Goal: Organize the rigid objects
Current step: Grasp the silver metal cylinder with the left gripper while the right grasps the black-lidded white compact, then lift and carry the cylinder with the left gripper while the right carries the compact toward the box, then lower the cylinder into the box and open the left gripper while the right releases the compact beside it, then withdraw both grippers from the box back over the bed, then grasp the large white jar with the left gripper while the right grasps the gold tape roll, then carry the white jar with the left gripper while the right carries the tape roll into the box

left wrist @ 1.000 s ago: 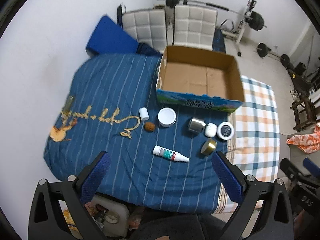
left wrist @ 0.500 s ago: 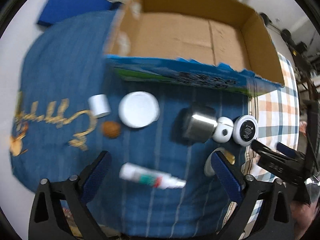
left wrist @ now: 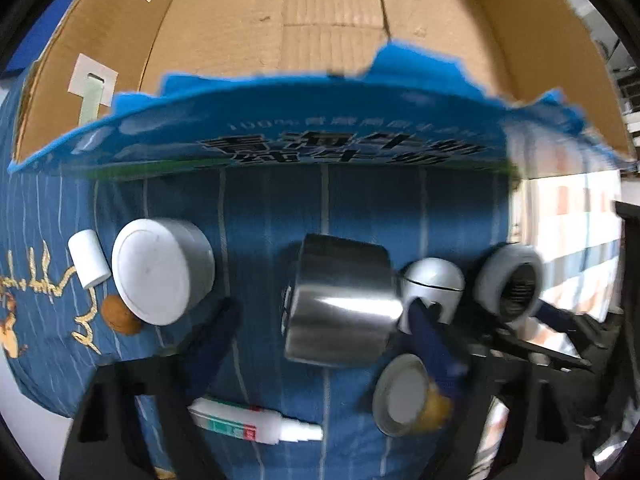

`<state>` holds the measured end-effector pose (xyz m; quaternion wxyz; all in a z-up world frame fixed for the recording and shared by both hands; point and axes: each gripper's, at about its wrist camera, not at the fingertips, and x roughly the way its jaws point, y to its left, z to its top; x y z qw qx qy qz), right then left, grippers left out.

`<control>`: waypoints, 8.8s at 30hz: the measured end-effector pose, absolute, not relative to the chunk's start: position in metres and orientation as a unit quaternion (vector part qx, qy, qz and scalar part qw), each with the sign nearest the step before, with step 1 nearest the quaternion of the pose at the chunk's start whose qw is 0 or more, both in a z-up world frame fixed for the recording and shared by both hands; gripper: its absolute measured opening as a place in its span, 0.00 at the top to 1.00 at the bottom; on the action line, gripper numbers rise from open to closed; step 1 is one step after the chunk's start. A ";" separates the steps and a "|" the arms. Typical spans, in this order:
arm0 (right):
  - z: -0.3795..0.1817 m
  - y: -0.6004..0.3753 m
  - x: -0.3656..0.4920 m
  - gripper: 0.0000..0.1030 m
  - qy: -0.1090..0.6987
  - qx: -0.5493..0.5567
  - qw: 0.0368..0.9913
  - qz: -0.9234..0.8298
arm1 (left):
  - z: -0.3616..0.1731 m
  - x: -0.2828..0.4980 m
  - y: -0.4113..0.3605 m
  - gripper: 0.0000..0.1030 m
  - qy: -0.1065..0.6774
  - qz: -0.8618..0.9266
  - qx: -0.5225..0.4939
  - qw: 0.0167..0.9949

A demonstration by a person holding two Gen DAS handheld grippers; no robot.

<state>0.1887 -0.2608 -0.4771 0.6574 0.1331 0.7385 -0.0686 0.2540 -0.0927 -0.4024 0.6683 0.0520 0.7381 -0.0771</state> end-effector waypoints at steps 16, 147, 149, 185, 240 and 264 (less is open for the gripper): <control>-0.489 -0.248 0.202 0.27 0.756 0.102 0.640 -0.093 | -0.431 0.252 -0.106 0.45 0.740 -0.053 0.074 0.667; -0.243 -0.211 0.262 0.00 0.571 0.050 0.817 -0.063 | -0.180 0.276 -0.043 0.08 0.554 -0.061 0.007 0.830; -0.231 -0.209 0.248 0.00 0.563 0.045 0.823 -0.062 | -0.168 0.262 -0.041 0.08 0.548 -0.061 0.005 0.834; -0.461 -0.202 0.151 0.27 0.778 0.124 0.616 -0.030 | -0.426 0.248 0.008 0.08 0.737 -0.014 0.066 0.673; -0.386 -0.181 0.096 0.34 0.759 0.138 0.636 0.007 | -0.310 0.128 -0.067 0.34 0.700 -0.069 0.022 0.711; -0.258 -0.237 0.192 0.34 0.648 0.184 0.738 0.044 | -0.192 0.253 -0.055 0.34 0.610 -0.113 -0.016 0.784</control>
